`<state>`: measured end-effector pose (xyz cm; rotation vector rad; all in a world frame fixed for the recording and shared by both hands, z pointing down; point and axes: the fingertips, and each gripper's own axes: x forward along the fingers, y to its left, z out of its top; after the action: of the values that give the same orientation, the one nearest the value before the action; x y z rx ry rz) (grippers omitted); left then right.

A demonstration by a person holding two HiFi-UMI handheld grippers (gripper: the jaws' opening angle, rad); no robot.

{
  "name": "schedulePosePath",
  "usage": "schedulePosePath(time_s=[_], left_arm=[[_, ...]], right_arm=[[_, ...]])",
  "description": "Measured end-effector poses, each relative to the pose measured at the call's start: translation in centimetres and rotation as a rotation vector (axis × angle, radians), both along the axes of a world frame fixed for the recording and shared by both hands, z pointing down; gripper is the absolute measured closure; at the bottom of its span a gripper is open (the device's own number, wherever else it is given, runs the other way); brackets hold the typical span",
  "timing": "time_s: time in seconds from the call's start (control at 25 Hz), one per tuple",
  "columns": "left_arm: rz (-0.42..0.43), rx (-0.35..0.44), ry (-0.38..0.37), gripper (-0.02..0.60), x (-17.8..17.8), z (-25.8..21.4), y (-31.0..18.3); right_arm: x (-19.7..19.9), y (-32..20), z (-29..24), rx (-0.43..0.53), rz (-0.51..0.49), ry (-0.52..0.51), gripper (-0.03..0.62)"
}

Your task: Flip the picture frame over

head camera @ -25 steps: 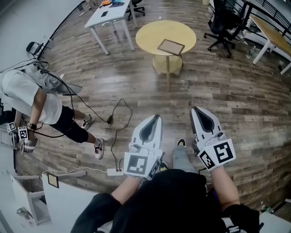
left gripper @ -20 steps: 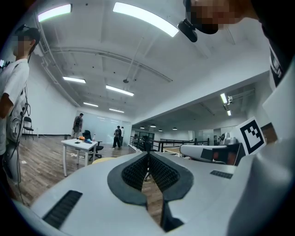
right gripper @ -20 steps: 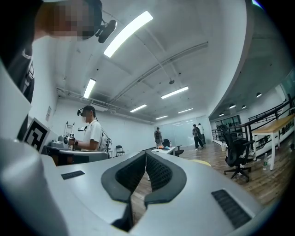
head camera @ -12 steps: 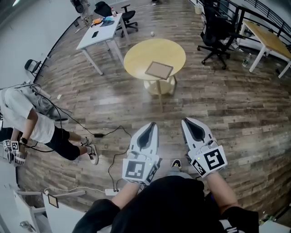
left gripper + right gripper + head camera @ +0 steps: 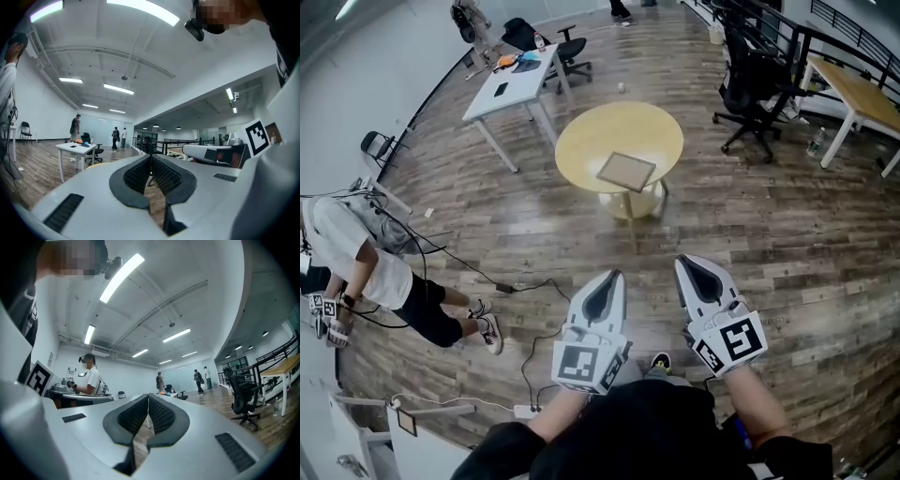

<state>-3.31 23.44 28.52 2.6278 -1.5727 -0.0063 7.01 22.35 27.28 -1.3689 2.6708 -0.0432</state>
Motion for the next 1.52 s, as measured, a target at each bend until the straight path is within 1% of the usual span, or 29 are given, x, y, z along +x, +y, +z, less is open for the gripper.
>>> schedulePosePath(time_s=[0.16, 0.36, 0.52, 0.76, 1.12, 1.36, 1.52], left_arm=[[-0.006, -0.002, 0.000, 0.552, 0.5, 0.0, -0.8], [-0.012, 0.002, -0.006, 0.552, 0.1, 0.3, -3.0], [-0.011, -0.007, 0.001, 0.552, -0.3, 0.9, -5.8], [-0.020, -0.018, 0.004, 0.552, -2.6, 1.6, -11.4], [-0.011, -0.021, 0.025, 0.552, -7.3, 1.8, -20.4], [0.010, -0.029, 0.029, 0.552, -10.6, 2.3, -24.5], [0.017, -0.029, 0.032, 0.552, -12.4, 2.4, -26.6]], right_arm=[[0.4, -0.8, 0.4, -0.008, -0.007, -0.010, 0.577], [0.0, -2.6, 1.0, -0.025, -0.008, -0.011, 0.577], [-0.2, -5.2, 1.7, -0.039, 0.002, -0.008, 0.577], [-1.7, -10.5, 2.4, -0.062, 0.015, 0.008, 0.577], [-6.3, -19.6, 2.2, -0.060, 0.030, 0.026, 0.577], [-10.7, -23.8, 2.1, -0.050, 0.030, 0.047, 0.577], [-12.4, -26.0, 1.7, -0.045, 0.035, 0.057, 0.577]])
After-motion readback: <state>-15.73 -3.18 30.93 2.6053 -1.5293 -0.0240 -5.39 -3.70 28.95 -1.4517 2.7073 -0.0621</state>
